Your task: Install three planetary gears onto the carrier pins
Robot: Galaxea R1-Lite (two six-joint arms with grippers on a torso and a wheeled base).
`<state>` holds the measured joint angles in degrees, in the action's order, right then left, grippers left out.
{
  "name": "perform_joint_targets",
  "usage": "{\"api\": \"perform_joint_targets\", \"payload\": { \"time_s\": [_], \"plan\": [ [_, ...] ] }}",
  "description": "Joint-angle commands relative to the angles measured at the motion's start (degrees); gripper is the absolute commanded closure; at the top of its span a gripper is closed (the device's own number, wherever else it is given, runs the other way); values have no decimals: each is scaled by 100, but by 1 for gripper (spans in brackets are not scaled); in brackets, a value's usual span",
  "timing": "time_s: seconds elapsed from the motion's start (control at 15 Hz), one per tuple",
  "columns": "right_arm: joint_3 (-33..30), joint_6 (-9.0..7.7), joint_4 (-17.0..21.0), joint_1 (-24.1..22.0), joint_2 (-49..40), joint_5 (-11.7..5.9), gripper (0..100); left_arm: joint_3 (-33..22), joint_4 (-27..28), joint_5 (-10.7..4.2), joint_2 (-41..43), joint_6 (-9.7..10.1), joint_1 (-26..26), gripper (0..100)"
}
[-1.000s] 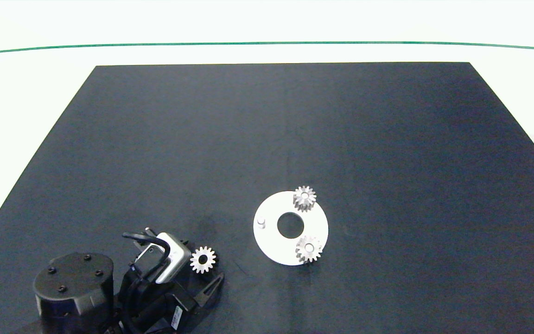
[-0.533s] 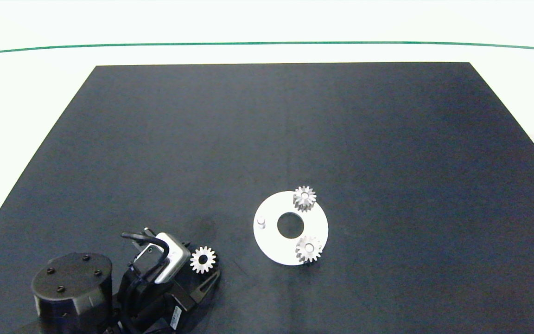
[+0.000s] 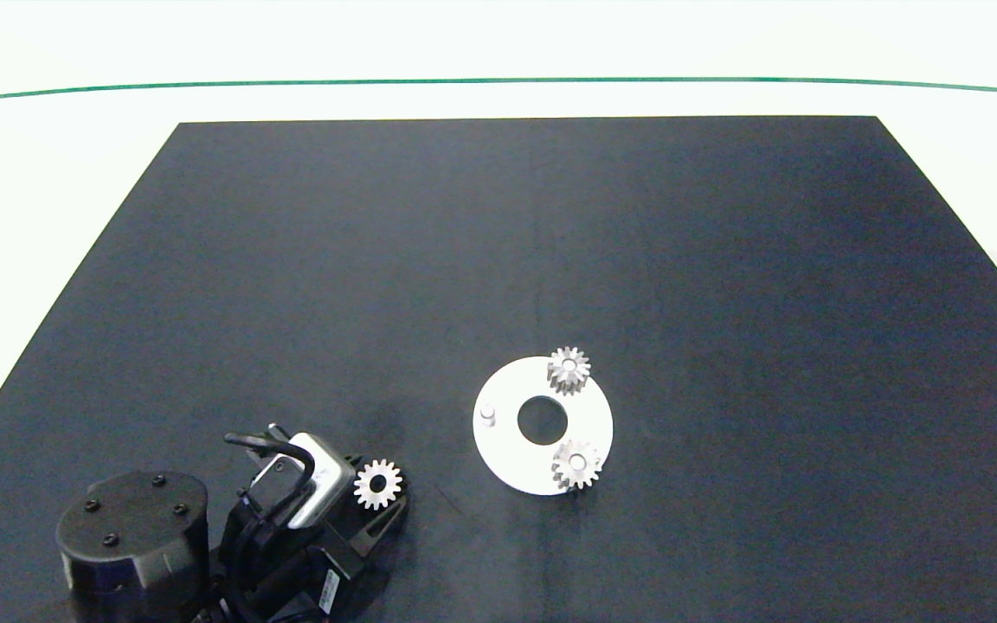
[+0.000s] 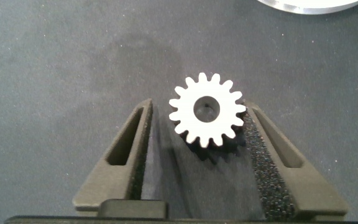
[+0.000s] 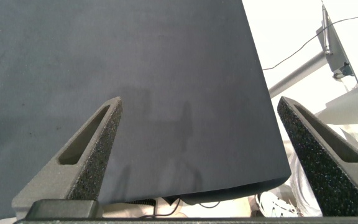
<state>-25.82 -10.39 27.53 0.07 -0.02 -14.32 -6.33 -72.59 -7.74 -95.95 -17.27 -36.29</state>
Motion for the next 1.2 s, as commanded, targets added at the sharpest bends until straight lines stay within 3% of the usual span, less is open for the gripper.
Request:
{"api": "perform_joint_targets", "payload": {
  "time_s": [0.07, 1.2],
  "plan": [
    [-2, -7, 16, 1, 11, -9, 0, 9, -44, -8, 6, -13, -1, 52],
    [-37, -7, 16, 1, 11, -9, 0, 61, -35, -8, 50, 14, -10, 86]
  ]
}}
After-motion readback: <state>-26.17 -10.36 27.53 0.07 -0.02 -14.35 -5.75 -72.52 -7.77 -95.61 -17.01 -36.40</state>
